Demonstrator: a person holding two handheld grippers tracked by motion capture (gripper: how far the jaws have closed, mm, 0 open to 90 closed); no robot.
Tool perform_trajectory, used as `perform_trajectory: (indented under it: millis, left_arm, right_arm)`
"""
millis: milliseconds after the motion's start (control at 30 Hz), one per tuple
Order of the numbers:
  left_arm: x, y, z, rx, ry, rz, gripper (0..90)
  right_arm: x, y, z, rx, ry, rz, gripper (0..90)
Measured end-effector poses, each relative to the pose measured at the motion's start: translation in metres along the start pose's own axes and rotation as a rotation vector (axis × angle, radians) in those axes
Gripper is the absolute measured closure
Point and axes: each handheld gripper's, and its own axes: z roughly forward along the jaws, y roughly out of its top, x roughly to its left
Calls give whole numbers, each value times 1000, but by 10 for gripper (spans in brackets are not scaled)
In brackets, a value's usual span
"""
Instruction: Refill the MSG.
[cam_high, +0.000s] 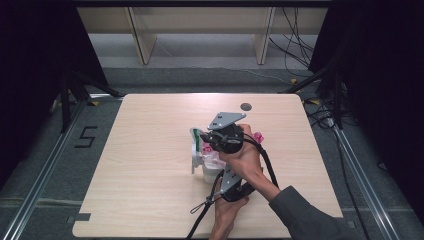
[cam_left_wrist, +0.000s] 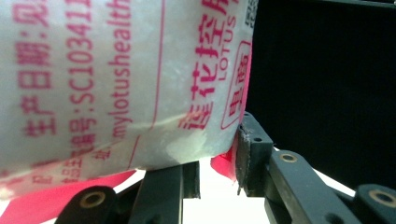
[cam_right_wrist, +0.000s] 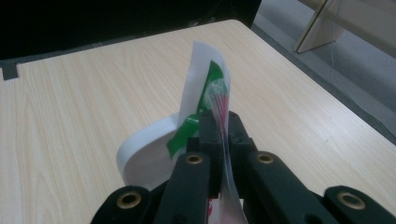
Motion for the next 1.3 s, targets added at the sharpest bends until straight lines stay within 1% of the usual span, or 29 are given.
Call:
perform_trajectory:
  millis: [33, 67, 100, 167, 200, 233, 267, 367, 433, 467, 500, 567, 600, 633, 733, 833, 867, 900, 933, 967, 1000, 1067, 1100, 1133, 1167, 1200, 1233, 1267, 1300]
  left_arm:
    - [0, 0, 0, 1, -2, 2, 730]
    - [0, 0, 0, 2, -1, 3, 730]
    - [1, 0, -1, 13, 3, 15, 730]
    - [1, 1, -1, 11, 3, 17, 730]
    - [1, 0, -1, 9, 1, 16, 731]
    - [2, 0, -1, 19, 0, 17, 731]
    - [-2, -1, 2, -30, -2, -37, 730]
    - [-2, 0, 2, -33, 0, -36, 730]
    - [-2, 0, 1, -28, -2, -37, 730]
    - [-2, -1, 2, -33, 0, -39, 731]
    - [-2, -1, 2, -33, -1, -38, 730]
    - [-2, -1, 1, -9, 13, -34, 730]
    - [-5, -2, 4, -52, 1, -86, 729]
    - [-1, -2, 2, -9, 6, -37, 729]
    - [0, -5, 2, 9, 9, -33, 729]
    - [-1, -6, 2, 43, 54, 4, 729]
    - [-1, -6, 3, 44, 56, 6, 728]
    - [0, -6, 2, 55, 57, 11, 728]
    - [0, -6, 2, 47, 53, -3, 728]
    - [0, -7, 2, 46, 52, -5, 728]
    - [-1, -7, 2, 47, 53, -8, 728]
    - [0, -7, 2, 70, 45, 22, 727]
    - [1, -7, 1, 80, 44, 29, 727]
    - [0, -7, 1, 77, 41, 20, 727]
    - [1, -7, 1, 75, 30, 10, 725]
    - [2, -7, 0, 86, 29, 5, 724]
    - [3, -7, 0, 91, 29, 24, 725]
    - [1, -8, 1, 70, 29, 13, 724]
    - [1, -7, 1, 81, 40, 22, 724]
  right_arm:
    - [-2, 0, -1, 4, 4, -13, 893]
    - [0, 0, -1, 4, 3, 11, 893]
    - [-1, 0, -1, -6, 0, 9, 893]
    - [-2, 1, -3, -4, 6, 13, 893]
    - [-2, 1, -3, -14, 3, 1, 893]
    - [-2, 0, -3, -9, 8, 1, 893]
    - [-2, 0, -2, -13, 7, -10, 893]
    - [-1, -1, -2, -6, 7, -11, 893]
    - [-1, 0, -2, -17, 0, 4, 893]
    - [-2, 0, -3, -12, 13, -4, 893]
    - [-2, 0, -3, -23, 4, -6, 893]
    - [-2, -1, -4, -16, 6, 4, 893]
    - [-2, -2, -6, -22, 12, 30, 893]
    - [-5, -3, -6, -40, 13, 13, 894]
    - [-9, -7, -14, -65, 18, 47, 895]
    - [-13, -10, -22, -83, 31, 98, 896]
    - [-15, -11, -24, -93, 26, 101, 897]
    - [-18, -12, -24, -114, 28, 79, 897]
    - [-18, -13, -26, -116, 35, 95, 898]
    - [-19, -14, -27, -126, 23, 102, 898]
    - [-19, -15, -29, -123, 37, 113, 898]
    - [-22, -17, -31, -151, 22, 108, 898]
    - [-22, -18, -33, -143, 22, 120, 898]
    - [-24, -19, -35, -152, 15, 124, 898]
    - [-26, -19, -36, -156, 26, 112, 899]
    - [-26, -20, -38, -157, 33, 124, 899]
    - [-27, -21, -40, -160, 30, 136, 899]
    - [-28, -21, -41, -165, 38, 143, 899]
    - [-27, -21, -43, -163, 29, 156, 899]
